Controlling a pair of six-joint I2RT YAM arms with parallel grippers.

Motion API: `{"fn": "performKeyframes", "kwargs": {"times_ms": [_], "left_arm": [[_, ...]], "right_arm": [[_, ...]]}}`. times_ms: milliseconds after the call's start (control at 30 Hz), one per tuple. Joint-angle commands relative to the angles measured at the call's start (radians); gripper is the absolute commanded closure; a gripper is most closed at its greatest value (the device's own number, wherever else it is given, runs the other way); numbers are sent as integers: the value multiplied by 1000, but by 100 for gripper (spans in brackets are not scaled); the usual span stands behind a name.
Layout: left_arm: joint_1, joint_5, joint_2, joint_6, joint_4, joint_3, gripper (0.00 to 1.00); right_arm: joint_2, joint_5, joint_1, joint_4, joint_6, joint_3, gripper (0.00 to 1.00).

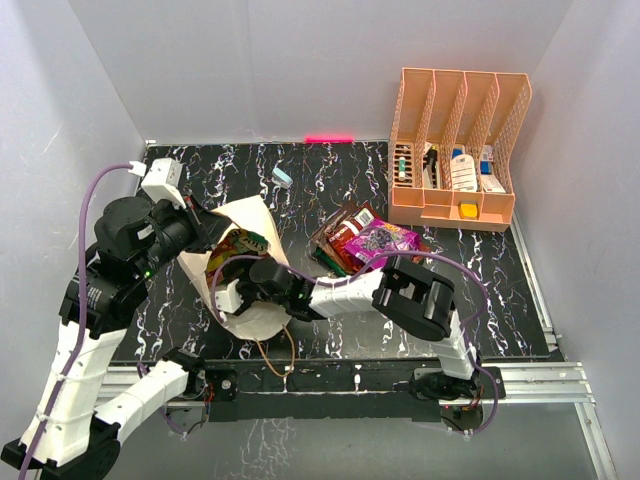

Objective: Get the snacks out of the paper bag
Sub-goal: Take out the snack from the paper bag.

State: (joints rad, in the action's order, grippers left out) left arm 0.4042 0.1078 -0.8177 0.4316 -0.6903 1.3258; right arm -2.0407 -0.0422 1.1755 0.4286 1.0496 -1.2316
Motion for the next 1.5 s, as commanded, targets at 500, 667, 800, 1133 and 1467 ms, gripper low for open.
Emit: {"fn": "performKeyframes", "kwargs": {"times_ms": [500, 667, 800, 1133, 1467], "left_arm": [[2, 24, 7, 15, 9, 15, 100], [2, 12, 1, 13, 6, 12, 100], [2, 3, -2, 14, 9, 6, 100], [2, -34, 0, 6, 2, 11, 100], [2, -40, -11, 17, 15, -2, 100]], "right_arm": [[-144, 75, -82, 123, 36, -158, 52], [-128, 87, -85, 99, 16, -155, 80], [-45, 153, -84, 91, -24, -85, 92], [172, 148, -63, 10, -182, 63, 93], [397, 207, -36, -209, -454, 134, 93]]}}
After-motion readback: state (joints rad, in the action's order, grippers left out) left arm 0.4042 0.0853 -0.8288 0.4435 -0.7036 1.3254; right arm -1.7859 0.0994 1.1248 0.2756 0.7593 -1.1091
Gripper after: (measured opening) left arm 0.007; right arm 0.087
